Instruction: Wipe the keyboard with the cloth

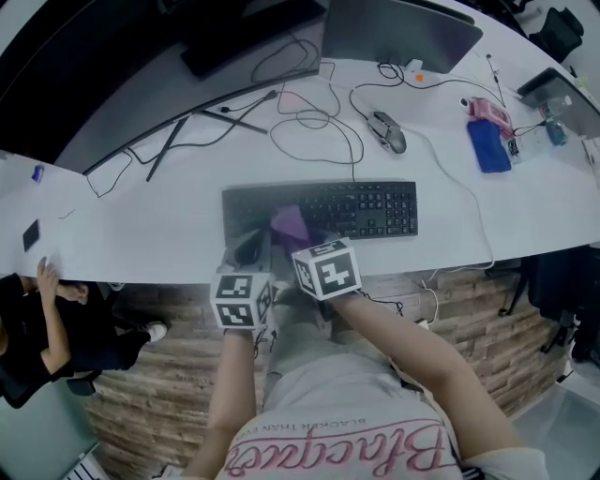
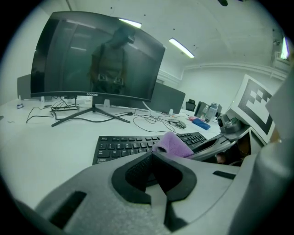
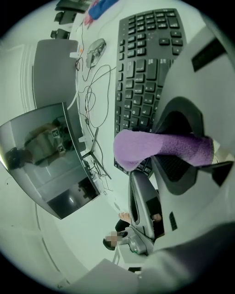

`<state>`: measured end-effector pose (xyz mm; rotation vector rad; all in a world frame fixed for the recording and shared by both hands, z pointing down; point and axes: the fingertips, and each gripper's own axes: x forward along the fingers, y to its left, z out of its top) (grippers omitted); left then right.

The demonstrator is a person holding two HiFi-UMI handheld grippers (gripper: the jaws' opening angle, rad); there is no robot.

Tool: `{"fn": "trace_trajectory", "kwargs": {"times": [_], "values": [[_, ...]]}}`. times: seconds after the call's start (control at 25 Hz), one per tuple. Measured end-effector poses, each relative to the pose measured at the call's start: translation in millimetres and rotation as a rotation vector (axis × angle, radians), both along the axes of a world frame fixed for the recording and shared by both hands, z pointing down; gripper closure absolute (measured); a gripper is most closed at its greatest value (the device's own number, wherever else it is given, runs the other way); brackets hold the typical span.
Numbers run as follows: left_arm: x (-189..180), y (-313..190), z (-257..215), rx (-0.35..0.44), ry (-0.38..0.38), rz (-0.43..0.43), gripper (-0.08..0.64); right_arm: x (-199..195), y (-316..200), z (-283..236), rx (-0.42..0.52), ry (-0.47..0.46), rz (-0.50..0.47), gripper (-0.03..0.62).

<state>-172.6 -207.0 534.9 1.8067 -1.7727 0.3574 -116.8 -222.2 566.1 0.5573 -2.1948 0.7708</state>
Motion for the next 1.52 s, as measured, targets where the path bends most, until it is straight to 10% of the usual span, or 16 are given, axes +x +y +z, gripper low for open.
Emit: {"fn": "trace_trajectory", "kwargs": {"times": [1.52], "values": [[186, -103, 2, 0.011, 0.005, 0.216, 0.552, 196, -97, 1, 0.000, 0.070, 0.170, 0.499]]}}
